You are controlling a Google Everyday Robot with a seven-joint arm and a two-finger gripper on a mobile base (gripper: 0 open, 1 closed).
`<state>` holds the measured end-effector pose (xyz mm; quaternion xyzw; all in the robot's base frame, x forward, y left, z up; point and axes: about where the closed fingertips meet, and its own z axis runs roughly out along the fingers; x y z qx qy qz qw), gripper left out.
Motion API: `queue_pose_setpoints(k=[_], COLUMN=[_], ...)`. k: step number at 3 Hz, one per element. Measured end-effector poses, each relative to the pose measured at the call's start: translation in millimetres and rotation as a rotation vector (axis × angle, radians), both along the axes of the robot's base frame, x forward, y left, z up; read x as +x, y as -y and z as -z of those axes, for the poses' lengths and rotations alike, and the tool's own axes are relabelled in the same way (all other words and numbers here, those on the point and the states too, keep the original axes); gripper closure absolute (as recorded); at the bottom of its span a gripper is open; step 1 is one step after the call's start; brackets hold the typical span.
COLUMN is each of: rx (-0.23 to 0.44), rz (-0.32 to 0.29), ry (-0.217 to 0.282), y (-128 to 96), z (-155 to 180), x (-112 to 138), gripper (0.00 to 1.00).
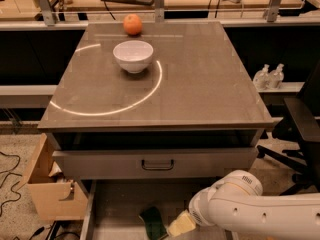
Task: Pick sponge from middle drawer and place on counter
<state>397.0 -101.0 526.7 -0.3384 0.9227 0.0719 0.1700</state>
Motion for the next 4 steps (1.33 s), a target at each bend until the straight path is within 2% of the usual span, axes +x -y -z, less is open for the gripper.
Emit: queue_pose_setpoints(k=[2, 3, 4], rx=[-0.049, -0.023, 0.047], rz=[-0.03, -0.003, 0.034], ry=[-0.003, 0.005, 0.006], y=[-12, -22, -39], z=[25, 37, 60], x=[-6, -5, 3], gripper=[0.0, 0.0, 0.0])
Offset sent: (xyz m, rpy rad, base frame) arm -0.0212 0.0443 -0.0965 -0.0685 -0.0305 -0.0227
